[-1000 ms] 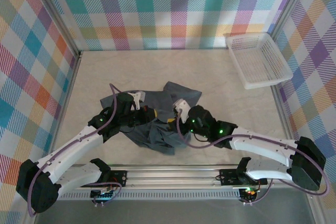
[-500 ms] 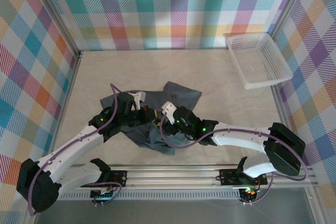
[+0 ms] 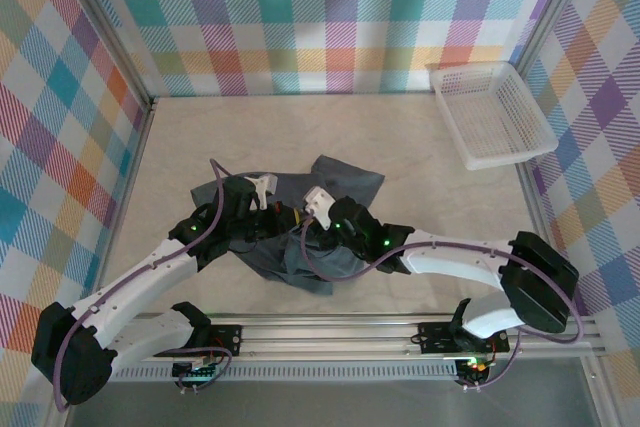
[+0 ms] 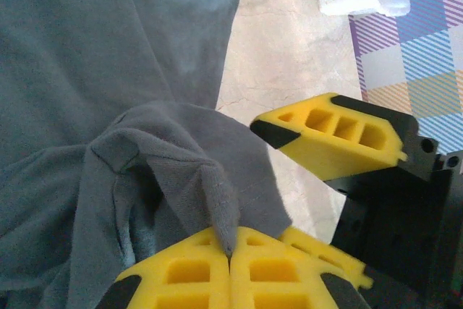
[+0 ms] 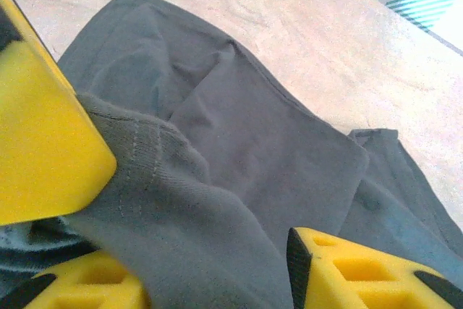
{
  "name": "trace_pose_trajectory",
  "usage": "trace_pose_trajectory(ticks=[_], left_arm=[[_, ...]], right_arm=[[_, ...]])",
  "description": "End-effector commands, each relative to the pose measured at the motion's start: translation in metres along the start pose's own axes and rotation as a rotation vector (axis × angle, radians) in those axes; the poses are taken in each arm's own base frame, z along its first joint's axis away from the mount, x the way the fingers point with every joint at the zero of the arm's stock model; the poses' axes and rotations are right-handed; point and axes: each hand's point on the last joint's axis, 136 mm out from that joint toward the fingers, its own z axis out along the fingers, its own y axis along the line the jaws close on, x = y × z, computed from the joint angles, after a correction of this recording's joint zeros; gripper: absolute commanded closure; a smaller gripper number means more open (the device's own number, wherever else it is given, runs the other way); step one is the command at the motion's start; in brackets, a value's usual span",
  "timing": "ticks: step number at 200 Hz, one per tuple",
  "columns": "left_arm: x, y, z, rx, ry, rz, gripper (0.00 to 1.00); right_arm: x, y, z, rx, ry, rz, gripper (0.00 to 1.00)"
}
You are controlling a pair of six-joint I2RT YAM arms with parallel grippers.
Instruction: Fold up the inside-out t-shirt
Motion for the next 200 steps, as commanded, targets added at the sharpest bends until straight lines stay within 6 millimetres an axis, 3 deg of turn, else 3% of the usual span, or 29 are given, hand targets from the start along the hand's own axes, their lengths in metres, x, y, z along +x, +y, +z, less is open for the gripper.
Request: trace_pose_trajectory(ticks=[1, 31, 59, 129, 151, 164, 173, 188, 200], left_arm=[[-0.002, -0.01, -0.004, 0.035, -0.018, 0.027, 1.0], [-0.003, -0.01, -0.003, 0.038, -0.016, 0.026, 1.0], [-0.001, -0.01, -0.005, 0.035, -0.01, 0.029, 1.0], [-0.001, -0.007, -0.006, 0.029, -0.022, 0.033, 1.0], [-0.002, -0.008, -0.005, 0.03, -0.02, 0.035, 1.0], [-0.002, -0.007, -0.006, 0.024, -0.021, 0.036, 1.0], [-0.001, -0.006, -0.005, 0.019, -0.019, 0.036, 1.0], [-0.001, -0.004, -0.004, 0.014, -0.02, 0.033, 1.0], [-0.001, -0.002, 0.0, 0.009, -0.02, 0.028, 1.0]], right_arm=[[0.006, -0.022, -0.002, 0.073, 0.019, 0.057, 0.59], [0.01, -0.044, 0.016, 0.187, 0.076, 0.12, 0.53], [0.019, -0.061, 0.025, 0.243, 0.136, 0.203, 0.57], [0.097, -0.118, -0.022, 0.358, 0.328, 0.403, 0.59], [0.112, -0.124, -0.031, 0.329, 0.37, 0.445, 0.59], [0.108, -0.115, -0.032, 0.238, 0.365, 0.469, 0.64], [0.095, -0.102, -0.033, 0.138, 0.341, 0.482, 0.69], [0.052, -0.061, -0.038, -0.164, 0.234, 0.479, 0.83], [0.02, -0.039, -0.048, -0.333, 0.149, 0.512, 0.94]])
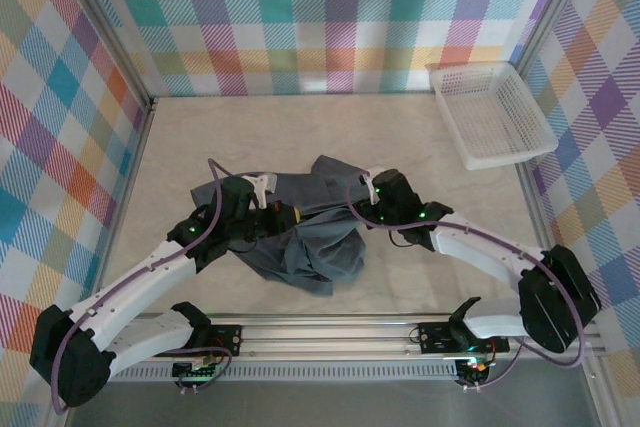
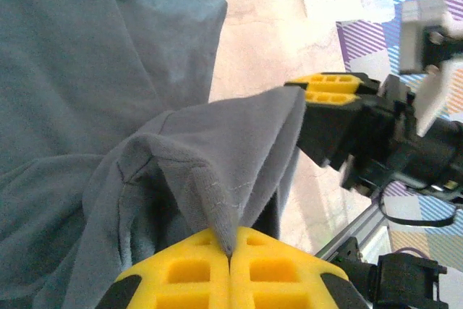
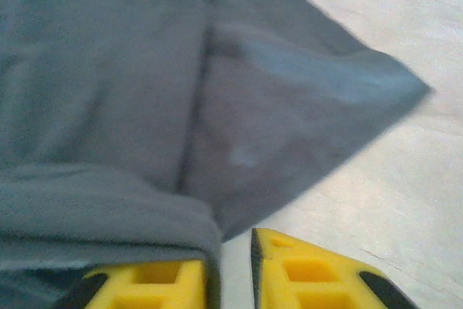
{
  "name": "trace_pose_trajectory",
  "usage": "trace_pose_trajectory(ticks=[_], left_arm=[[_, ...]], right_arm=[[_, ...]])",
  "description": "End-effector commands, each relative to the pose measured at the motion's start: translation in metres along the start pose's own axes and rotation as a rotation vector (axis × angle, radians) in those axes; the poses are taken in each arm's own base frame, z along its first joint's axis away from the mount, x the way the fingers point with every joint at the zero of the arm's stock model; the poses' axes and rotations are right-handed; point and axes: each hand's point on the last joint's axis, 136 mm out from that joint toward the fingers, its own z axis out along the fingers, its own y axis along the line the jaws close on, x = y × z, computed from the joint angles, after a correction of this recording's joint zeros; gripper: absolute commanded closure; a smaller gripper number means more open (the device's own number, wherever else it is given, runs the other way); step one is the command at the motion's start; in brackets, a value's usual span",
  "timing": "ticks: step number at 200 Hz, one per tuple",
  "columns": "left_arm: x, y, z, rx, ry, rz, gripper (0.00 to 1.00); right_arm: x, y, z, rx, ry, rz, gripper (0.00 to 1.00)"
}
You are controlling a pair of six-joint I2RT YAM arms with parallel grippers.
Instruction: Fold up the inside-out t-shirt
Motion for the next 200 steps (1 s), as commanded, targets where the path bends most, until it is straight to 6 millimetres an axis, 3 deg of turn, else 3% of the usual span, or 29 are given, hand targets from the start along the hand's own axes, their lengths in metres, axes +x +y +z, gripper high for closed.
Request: trace_pose_trajectory(ticks=[1, 26, 41, 69, 96, 102, 112, 124, 134, 157, 178, 200], left_arm=[[0.003, 0.005, 0.003, -0.014, 0.005, 0.012, 1.0], [0.001, 0.018, 0.012, -0.07, 0.0, 0.001, 1.0], [-0.004, 0.019, 0.016, -0.08, -0.015, 0.003, 1.0], [-0.02, 0.033, 0.006, -0.196, -0.094, 0.045, 1.0], [-0.032, 0.086, -0.025, -0.433, -0.181, 0.013, 1.0], [-0.032, 0.09, -0.026, -0.431, -0.172, 0.006, 0.96], [-0.029, 0.072, -0.017, -0.316, -0.121, 0.055, 0.81], [-0.023, 0.039, -0.007, -0.153, -0.057, 0.13, 0.56], [-0.019, 0.016, -0.006, -0.071, -0.021, 0.222, 0.43], [-0.012, -0.021, -0.017, -0.036, 0.009, 0.486, 0.33], [0.001, -0.057, -0.015, 0.049, 0.039, 0.686, 0.29], [-0.003, -0.055, 0.002, -0.028, 0.026, 0.769, 0.29]], right_arm=[[-0.018, 0.067, -0.033, -0.4, -0.023, 0.004, 0.94], [-0.041, 0.099, -0.058, -0.602, -0.087, 0.067, 0.94], [-0.047, 0.102, -0.062, -0.628, -0.097, 0.106, 0.92], [-0.05, 0.088, -0.064, -0.556, -0.118, 0.153, 0.97], [-0.053, 0.063, -0.077, -0.535, -0.168, 0.269, 0.98], [-0.052, 0.061, -0.079, -0.549, -0.175, 0.286, 0.99], [-0.049, 0.061, -0.08, -0.565, -0.166, 0.301, 0.99], [-0.046, 0.065, -0.079, -0.588, -0.137, 0.301, 0.99], [-0.044, 0.068, -0.078, -0.608, -0.113, 0.301, 0.98], [-0.043, 0.067, -0.072, -0.599, -0.085, 0.308, 0.98], [-0.046, 0.069, -0.072, -0.606, -0.081, 0.3, 0.98], [-0.049, 0.075, -0.076, -0.645, -0.071, 0.289, 0.97]])
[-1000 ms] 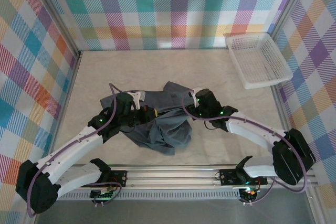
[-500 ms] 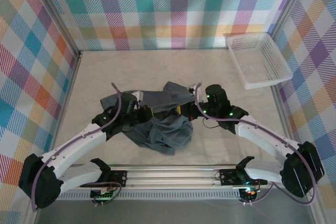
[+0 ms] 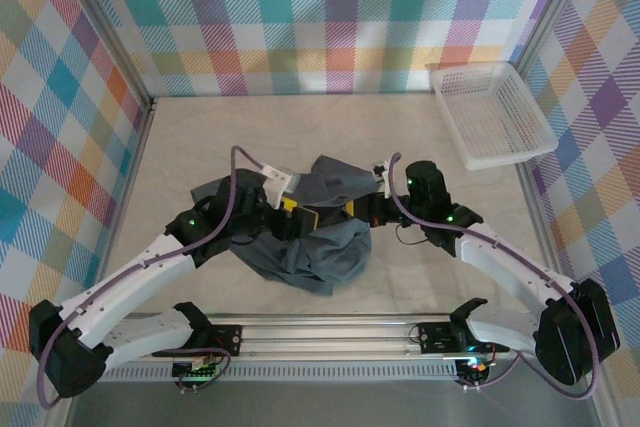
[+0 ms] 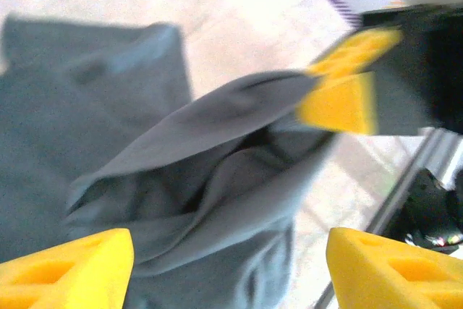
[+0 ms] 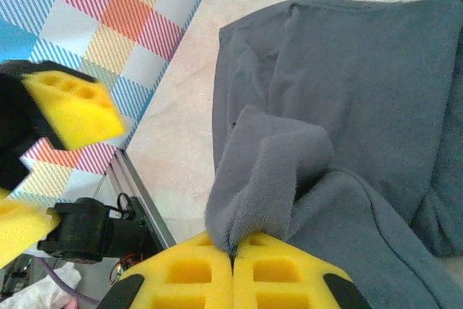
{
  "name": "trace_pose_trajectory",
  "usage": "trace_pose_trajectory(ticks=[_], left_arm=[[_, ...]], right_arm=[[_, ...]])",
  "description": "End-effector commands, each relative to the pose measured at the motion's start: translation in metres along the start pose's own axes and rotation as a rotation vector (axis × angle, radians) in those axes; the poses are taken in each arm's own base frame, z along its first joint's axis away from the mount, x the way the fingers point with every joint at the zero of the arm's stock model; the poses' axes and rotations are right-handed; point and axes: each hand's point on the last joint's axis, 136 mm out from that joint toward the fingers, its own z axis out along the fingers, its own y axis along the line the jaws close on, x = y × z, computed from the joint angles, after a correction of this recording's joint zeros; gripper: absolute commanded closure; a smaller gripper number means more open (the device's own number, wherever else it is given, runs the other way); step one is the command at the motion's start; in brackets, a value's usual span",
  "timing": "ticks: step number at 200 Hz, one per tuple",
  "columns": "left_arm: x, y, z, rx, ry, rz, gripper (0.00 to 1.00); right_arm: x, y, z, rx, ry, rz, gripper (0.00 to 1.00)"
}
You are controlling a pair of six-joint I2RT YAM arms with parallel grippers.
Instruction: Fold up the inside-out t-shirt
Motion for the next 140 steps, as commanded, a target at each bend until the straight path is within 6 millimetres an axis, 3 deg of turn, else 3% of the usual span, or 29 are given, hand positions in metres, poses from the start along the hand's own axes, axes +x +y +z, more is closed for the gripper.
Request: trace_pose_trajectory(ticks=[1, 41, 68, 88, 106, 130, 140], left_arm=[[0.0, 0.001, 0.015, -0.054, 0.032, 0.193, 0.29], [-0.011, 0.025, 0.042, -0.169, 0.011, 0.446, 0.27], [-0.024, 0.021, 0.052, -0.161, -0.027, 0.58, 0.23], [-0.039, 0.022, 0.06, -0.182, -0.07, 0.582, 0.27], [-0.047, 0.027, 0.069, -0.21, -0.08, 0.57, 0.46], [-0.052, 0.017, 0.071, -0.145, -0.103, 0.508, 0.99], [-0.057, 0.01, 0.065, -0.099, -0.122, 0.433, 1.0]], right_arm=[[-0.013, 0.024, -0.003, -0.079, -0.001, -0.031, 0.97], [-0.006, 0.042, -0.007, -0.166, 0.057, -0.066, 0.96], [-0.005, 0.054, -0.01, -0.215, 0.096, -0.081, 0.96], [-0.003, 0.057, -0.011, -0.228, 0.11, -0.09, 0.95], [-0.002, 0.056, -0.011, -0.225, 0.115, -0.089, 0.94], [0.001, 0.045, -0.009, -0.172, 0.119, -0.084, 0.9], [0.003, 0.03, -0.007, -0.097, 0.107, -0.087, 0.82]])
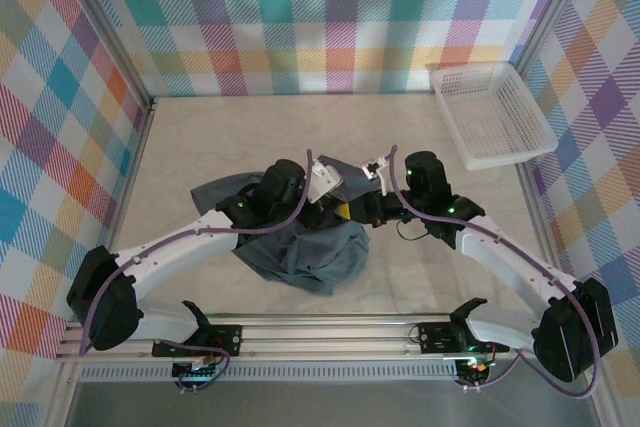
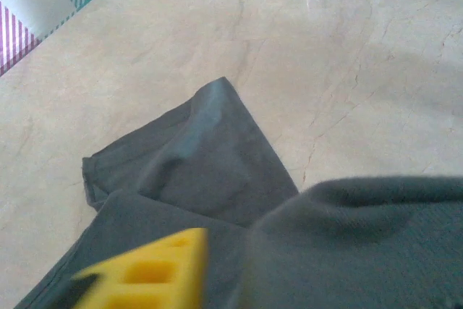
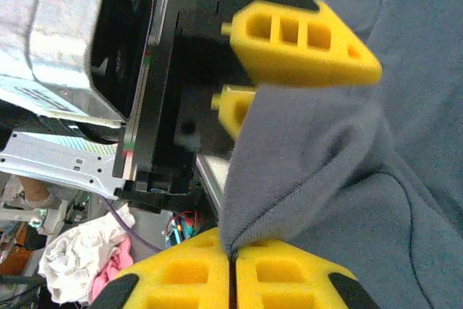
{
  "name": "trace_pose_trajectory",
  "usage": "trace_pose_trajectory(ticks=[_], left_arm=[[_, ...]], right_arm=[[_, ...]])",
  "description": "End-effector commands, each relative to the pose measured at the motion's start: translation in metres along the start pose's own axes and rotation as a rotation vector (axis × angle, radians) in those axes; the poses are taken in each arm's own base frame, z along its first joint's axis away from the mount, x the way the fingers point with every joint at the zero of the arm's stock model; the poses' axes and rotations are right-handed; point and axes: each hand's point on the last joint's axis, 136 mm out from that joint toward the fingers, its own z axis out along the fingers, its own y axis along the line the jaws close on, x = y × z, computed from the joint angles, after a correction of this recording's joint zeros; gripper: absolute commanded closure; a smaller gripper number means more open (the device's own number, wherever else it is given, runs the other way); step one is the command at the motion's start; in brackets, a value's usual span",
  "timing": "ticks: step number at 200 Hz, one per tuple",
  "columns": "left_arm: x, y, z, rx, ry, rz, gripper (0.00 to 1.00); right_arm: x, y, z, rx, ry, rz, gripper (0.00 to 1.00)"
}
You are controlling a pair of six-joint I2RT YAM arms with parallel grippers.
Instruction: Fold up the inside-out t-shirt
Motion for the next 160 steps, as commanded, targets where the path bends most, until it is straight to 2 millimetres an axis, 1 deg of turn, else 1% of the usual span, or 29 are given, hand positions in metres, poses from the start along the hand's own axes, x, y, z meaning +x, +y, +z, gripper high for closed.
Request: trace_pose_trajectory(ticks=[1, 2, 10, 12, 15, 16, 18, 19, 24, 33, 34, 43, 54, 66, 73, 85, 106, 115, 127, 144, 160], left_arm=[[-0.039, 0.003, -0.014, 0.044, -0.125, -0.104, 1.0], [-0.041, 0.002, -0.015, 0.051, -0.129, -0.116, 1.0], [-0.049, 0.0, -0.024, 0.116, -0.156, -0.23, 1.0], [-0.052, -0.001, -0.027, 0.137, -0.165, -0.256, 1.0], [-0.055, -0.003, -0.03, 0.169, -0.174, -0.295, 1.0], [-0.056, -0.003, -0.031, 0.182, -0.177, -0.308, 1.0], [-0.058, -0.005, -0.033, 0.207, -0.185, -0.331, 1.0], [-0.06, -0.006, -0.035, 0.22, -0.19, -0.341, 1.0], [-0.066, -0.01, -0.041, 0.278, -0.21, -0.382, 1.0], [-0.071, -0.016, -0.049, 0.346, -0.224, -0.45, 1.0], [-0.071, -0.016, -0.05, 0.35, -0.224, -0.456, 1.0], [-0.071, -0.018, -0.053, 0.37, -0.215, -0.503, 1.0], [-0.063, -0.016, -0.052, 0.352, -0.176, -0.554, 1.0], [-0.053, -0.012, -0.049, 0.322, -0.131, -0.598, 1.0], [-0.046, -0.009, -0.045, 0.299, -0.102, -0.627, 1.0], [-0.039, -0.007, -0.041, 0.283, -0.071, -0.651, 1.0], [-0.039, -0.007, -0.036, 0.282, -0.062, -0.689, 1.0], [-0.04, -0.004, -0.034, 0.272, -0.06, -0.71, 1.0], [-0.041, -0.002, -0.031, 0.266, -0.056, -0.726, 1.0], [-0.044, 0.0, -0.03, 0.261, -0.057, -0.733, 1.0], [-0.045, 0.001, -0.029, 0.258, -0.062, -0.742, 1.0]], right_arm=[[0.001, -0.014, -0.002, 0.086, 0.001, -0.027, 0.81], [0.002, -0.019, -0.002, 0.114, -0.003, -0.025, 0.77], [0.007, -0.044, -0.005, 0.229, -0.019, -0.015, 0.59], [0.009, -0.05, -0.006, 0.254, -0.019, -0.015, 0.57], [0.011, -0.058, -0.007, 0.29, -0.023, -0.018, 0.56], [0.011, -0.058, -0.007, 0.29, -0.023, -0.018, 0.56], [0.014, -0.068, -0.008, 0.328, -0.026, -0.024, 0.56], [0.014, -0.068, -0.008, 0.328, -0.026, -0.024, 0.56], [0.018, -0.081, -0.01, 0.378, -0.034, -0.033, 0.59], [0.025, -0.098, -0.012, 0.423, -0.052, -0.04, 0.7], [0.027, -0.101, -0.012, 0.425, -0.055, -0.039, 0.72], [0.031, -0.108, -0.011, 0.417, -0.068, -0.041, 0.77], [0.035, -0.112, -0.009, 0.398, -0.079, -0.035, 0.78], [0.037, -0.111, -0.009, 0.393, -0.069, -0.021, 0.79], [0.036, -0.108, -0.01, 0.392, -0.061, -0.017, 0.8], [0.032, -0.095, -0.012, 0.365, -0.051, -0.038, 0.8], [0.024, -0.069, -0.022, 0.341, -0.093, -0.089, 0.8], [0.022, -0.056, -0.023, 0.343, -0.115, -0.133, 0.78], [0.023, -0.037, -0.021, 0.357, -0.144, -0.231, 0.73], [0.027, -0.007, -0.012, 0.331, -0.167, -0.418, 0.69], [0.022, 0.009, -0.004, 0.321, -0.188, -0.533, 0.64]])
